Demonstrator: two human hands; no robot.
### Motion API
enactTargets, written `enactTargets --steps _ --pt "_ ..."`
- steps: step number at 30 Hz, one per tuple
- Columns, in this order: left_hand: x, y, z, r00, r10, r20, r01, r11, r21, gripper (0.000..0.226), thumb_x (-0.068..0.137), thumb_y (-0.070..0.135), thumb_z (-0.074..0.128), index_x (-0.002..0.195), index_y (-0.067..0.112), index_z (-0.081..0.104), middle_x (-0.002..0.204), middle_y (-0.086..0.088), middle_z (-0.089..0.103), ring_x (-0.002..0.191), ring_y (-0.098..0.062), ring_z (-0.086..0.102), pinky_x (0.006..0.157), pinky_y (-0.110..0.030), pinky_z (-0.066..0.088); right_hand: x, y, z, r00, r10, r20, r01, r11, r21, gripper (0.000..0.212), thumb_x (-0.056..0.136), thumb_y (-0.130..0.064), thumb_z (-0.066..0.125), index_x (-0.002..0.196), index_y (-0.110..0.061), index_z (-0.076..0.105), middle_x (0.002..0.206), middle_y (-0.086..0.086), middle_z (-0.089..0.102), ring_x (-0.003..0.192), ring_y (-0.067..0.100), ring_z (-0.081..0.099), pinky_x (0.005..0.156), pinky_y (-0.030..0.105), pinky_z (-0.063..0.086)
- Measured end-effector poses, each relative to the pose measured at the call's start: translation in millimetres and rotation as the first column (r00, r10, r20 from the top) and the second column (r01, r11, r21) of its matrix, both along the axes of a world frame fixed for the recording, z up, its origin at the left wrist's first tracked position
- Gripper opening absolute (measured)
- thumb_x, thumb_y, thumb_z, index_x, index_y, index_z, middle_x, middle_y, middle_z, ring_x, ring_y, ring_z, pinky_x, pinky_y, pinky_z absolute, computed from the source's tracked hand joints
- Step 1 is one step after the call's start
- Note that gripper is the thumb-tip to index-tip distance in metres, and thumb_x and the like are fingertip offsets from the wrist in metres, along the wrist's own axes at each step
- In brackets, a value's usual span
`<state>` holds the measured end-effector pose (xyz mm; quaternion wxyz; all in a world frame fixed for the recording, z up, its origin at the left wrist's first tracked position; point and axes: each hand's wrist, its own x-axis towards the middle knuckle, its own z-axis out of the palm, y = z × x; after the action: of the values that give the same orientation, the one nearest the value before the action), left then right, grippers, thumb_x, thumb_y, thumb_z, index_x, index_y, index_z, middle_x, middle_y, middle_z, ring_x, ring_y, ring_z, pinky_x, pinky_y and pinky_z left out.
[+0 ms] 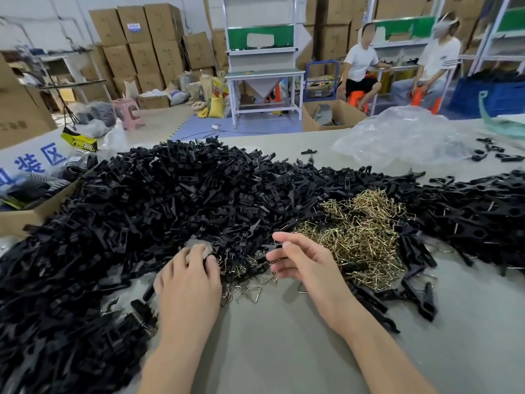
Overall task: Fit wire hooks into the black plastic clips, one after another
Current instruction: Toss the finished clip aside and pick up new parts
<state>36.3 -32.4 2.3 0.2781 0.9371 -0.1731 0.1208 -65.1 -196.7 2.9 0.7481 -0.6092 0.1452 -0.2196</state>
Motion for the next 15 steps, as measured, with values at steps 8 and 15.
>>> enactTargets --steps 8,15 --pt "2 5 1 0.998 -0.056 -0.005 0.056 0.998 -0.002 0.027 0.100 0.033 0.049 0.119 0.021 0.065 0.111 -0.004 0.067 0.102 -0.030 0.053 0.092 -0.045 0.043 0 -1 1 1.000 -0.009 -0.003 0.009 1.000 0.027 0.026 0.105 -0.011 0.049 0.115 -0.018 0.071 0.094 0.011 0.077 0.079 0.018 0.071 0.070 0.024 0.057" --pt "9 4 1 0.999 0.023 -0.037 -0.037 0.901 -0.432 0.023 0.105 0.040 0.035 0.110 0.030 0.055 0.092 0.009 0.062 0.087 -0.016 0.058 0.069 -0.034 0.040 -1 -2 2 1.000 -0.015 0.000 0.015 0.999 0.036 0.026 0.105 -0.011 0.049 0.115 -0.018 0.072 0.094 0.011 0.077 0.079 0.018 0.071 0.071 0.025 0.057"
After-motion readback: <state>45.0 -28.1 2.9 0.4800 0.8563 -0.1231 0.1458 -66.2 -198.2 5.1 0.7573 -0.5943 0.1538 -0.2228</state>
